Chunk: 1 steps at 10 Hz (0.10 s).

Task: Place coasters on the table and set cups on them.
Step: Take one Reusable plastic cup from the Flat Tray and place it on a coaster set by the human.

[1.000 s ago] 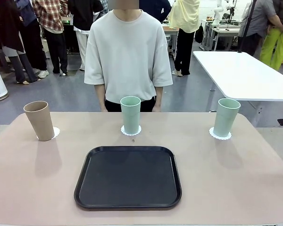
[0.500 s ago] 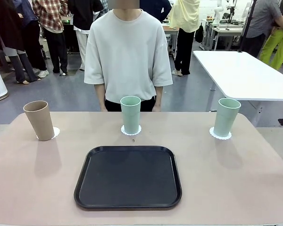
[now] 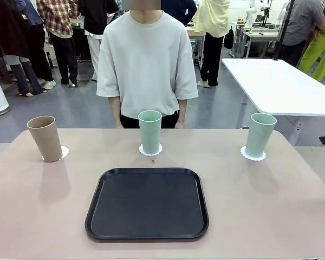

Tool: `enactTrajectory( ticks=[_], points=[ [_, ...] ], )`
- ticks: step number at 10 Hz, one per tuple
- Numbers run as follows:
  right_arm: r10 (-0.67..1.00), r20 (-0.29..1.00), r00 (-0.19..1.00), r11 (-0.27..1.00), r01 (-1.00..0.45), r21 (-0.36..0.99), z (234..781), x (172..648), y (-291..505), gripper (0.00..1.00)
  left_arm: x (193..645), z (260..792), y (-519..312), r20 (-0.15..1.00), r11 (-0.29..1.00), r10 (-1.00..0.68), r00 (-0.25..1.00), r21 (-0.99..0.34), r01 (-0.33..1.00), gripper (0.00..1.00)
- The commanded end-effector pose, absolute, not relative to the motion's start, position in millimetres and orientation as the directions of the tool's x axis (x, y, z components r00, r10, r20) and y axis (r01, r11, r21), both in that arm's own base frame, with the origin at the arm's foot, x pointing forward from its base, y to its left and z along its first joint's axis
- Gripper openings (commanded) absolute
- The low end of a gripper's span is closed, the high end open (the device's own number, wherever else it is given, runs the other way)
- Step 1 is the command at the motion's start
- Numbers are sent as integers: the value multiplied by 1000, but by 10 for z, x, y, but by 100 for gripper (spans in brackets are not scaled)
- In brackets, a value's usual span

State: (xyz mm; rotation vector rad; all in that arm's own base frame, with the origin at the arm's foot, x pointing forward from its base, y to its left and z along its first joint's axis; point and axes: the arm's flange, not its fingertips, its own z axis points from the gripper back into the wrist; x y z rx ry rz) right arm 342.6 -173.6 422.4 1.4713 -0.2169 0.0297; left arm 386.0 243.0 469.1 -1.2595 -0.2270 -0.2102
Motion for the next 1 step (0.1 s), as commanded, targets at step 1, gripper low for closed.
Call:
enactTrajectory(
  ticks=[1],
  points=[
    [-113, 172, 979, 93, -162, 982, 4227, 3423, -1740, 100, 3844, 4696, 2388, 297, 301, -16, 955, -909, 288, 100]
  ],
)
